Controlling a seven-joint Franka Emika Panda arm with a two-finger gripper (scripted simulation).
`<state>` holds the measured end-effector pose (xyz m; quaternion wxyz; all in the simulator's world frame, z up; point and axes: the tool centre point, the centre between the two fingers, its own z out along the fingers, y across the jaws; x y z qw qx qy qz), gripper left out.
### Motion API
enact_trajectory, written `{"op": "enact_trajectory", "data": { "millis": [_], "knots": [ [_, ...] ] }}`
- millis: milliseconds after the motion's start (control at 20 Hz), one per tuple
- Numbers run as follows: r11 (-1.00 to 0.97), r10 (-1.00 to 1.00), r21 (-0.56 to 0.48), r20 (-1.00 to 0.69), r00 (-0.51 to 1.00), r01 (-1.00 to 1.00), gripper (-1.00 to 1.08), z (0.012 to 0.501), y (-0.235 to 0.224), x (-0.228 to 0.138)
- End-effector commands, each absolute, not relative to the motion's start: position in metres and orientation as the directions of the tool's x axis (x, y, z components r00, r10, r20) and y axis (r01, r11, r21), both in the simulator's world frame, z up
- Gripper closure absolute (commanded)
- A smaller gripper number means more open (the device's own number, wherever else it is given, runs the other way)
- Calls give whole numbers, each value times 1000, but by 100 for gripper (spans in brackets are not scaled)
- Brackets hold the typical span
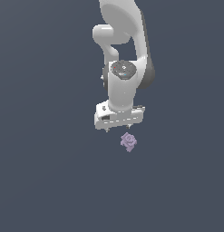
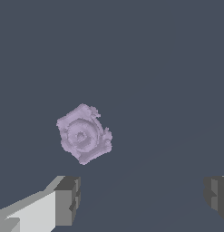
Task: Pick up the object and move it to a goal position.
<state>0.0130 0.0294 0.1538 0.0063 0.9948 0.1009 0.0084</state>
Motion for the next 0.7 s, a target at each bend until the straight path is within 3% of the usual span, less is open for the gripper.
{"op": "enact_trajectory", "data": {
  "millis": [0,650],
  "knots": [
    [-963,270,15,11,963,270,-92,146,37,15],
    [-796,605,5,-1,796,605,-92,108,80,22]
  ]
}}
